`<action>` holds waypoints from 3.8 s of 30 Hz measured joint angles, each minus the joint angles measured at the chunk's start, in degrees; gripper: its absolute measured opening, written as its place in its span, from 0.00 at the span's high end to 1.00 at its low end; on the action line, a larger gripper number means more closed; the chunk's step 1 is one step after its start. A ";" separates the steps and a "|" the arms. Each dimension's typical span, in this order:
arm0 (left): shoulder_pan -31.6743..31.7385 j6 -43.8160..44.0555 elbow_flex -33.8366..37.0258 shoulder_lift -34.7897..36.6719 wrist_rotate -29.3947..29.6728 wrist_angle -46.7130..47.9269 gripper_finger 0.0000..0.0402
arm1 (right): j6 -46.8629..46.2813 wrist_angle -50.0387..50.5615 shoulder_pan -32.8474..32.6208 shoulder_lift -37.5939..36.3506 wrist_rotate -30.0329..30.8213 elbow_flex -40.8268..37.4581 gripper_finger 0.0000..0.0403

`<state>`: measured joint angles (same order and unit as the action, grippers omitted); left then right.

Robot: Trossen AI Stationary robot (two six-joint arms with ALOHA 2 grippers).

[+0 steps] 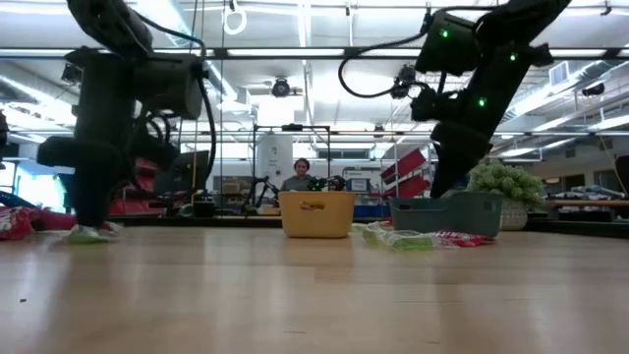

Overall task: Sort candy
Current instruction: Put the red packet of candy into the blue bin

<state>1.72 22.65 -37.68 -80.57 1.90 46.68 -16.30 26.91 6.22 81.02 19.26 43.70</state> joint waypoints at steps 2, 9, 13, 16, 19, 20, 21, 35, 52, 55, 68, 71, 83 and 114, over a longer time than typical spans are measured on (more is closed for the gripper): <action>0.07 -1.50 -1.75 -0.05 0.76 -0.42 0.94 | -0.22 2.43 -0.50 -0.81 0.92 1.73 0.56; 1.00 -8.05 -9.38 0.00 4.25 -1.56 0.96 | -5.22 17.10 -2.67 -6.07 4.91 7.89 0.76; 2.61 -12.55 -12.88 0.00 4.65 -6.20 0.97 | -14.84 26.59 -2.93 -8.83 5.17 7.65 0.91; 4.04 -16.26 -14.17 0.06 2.70 -12.28 0.97 | -21.58 31.03 -3.65 -9.71 5.31 5.29 0.98; 5.47 -19.16 -14.90 0.06 -0.56 -19.03 0.97 | -27.47 31.33 -4.16 -9.89 4.65 1.71 0.97; 5.89 -19.75 -15.08 0.06 -1.39 -21.35 0.97 | -29.11 31.23 -4.33 -9.89 4.21 0.52 0.97; 6.22 -20.52 -15.21 0.06 -2.15 -23.44 0.97 | -30.43 30.54 -4.47 -9.89 3.70 -0.80 0.97; 10.34 -25.13 -15.31 -3.03 -12.85 -43.46 0.97 | -27.27 4.07 -5.17 -9.85 -3.60 -8.37 1.00; 10.99 -31.18 -40.22 -30.23 -20.07 -47.91 0.97 | -25.02 11.10 -8.71 -17.15 2.39 -4.38 1.00; 10.99 -31.50 -45.13 -35.38 -18.70 -47.87 0.97 | -26.98 14.12 -9.81 -20.51 5.28 -4.35 1.00; 10.93 -33.22 -54.36 -45.53 -10.11 -43.97 0.96 | -28.95 17.02 -12.11 -26.82 10.25 -4.35 1.00; 10.72 -34.70 -54.18 -45.51 -10.08 -43.06 0.92 | -28.69 16.96 -12.11 -26.98 10.94 -4.33 1.00; 8.74 -37.44 -56.18 -45.51 -10.07 -40.68 0.60 | -28.06 16.91 -12.14 -27.02 10.95 -4.31 0.99; 13.97 -29.18 -4.19 -1.57 -9.35 -77.51 0.99 | -21.54 -17.77 -25.42 -10.65 7.03 -14.78 0.74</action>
<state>15.68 -6.52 -41.87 -82.14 -7.44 -30.82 -37.84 9.14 -19.20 70.38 26.29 28.93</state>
